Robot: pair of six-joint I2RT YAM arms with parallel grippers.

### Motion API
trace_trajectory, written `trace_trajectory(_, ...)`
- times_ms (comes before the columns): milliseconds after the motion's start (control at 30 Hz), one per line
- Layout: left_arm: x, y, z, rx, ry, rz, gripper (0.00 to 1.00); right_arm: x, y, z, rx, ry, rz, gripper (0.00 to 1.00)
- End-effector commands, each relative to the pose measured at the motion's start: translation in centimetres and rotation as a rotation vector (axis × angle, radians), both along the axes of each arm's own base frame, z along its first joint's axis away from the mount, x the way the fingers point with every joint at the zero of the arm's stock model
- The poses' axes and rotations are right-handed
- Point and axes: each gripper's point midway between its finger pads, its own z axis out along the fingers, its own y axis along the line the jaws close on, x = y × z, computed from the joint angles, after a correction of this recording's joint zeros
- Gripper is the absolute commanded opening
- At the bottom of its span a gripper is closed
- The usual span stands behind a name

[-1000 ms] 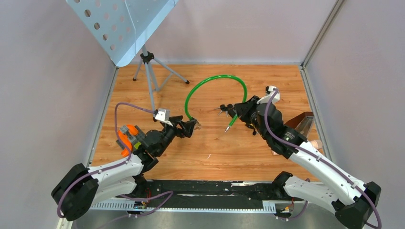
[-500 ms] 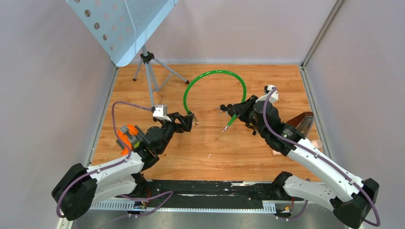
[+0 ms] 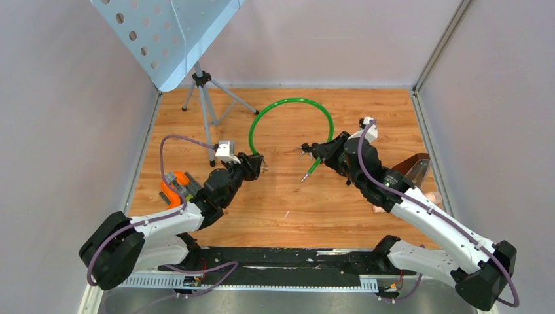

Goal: Lock with the key
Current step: Lock the lock.

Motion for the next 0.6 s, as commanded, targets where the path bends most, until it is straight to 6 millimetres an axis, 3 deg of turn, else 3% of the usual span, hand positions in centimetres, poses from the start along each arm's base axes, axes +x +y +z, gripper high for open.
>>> trace_trajectory(0,0.9,-0.6,3.2,-0.080,-0.059,0.011,0.42,0.4,1.0,3.9,0.129,-0.065,0.005,0.00)
trace_trajectory(267,0.9,-0.9,3.6,-0.081,-0.070,-0.001,0.31,0.1,1.1,3.5,0.132,-0.057,0.014,0.00)
trace_trajectory(367,0.9,-1.0,3.9,-0.085,-0.081,-0.006,0.16,0.0,1.1,3.4,0.131,-0.055,0.020,0.00)
trace_trajectory(400,0.9,-1.1,3.9,-0.083,-0.084,-0.014,0.04,0.0,1.1,3.3,0.131,-0.054,0.022,0.00)
trace_trajectory(433,0.8,-1.3,4.1,-0.087,-0.091,-0.022,0.01,-0.1,1.2,3.2,0.127,-0.052,0.025,0.00)
trace_trajectory(567,-0.1,-2.8,5.7,-0.120,-0.127,-0.124,0.00,0.0,1.6,3.0,0.114,-0.076,0.045,0.00)
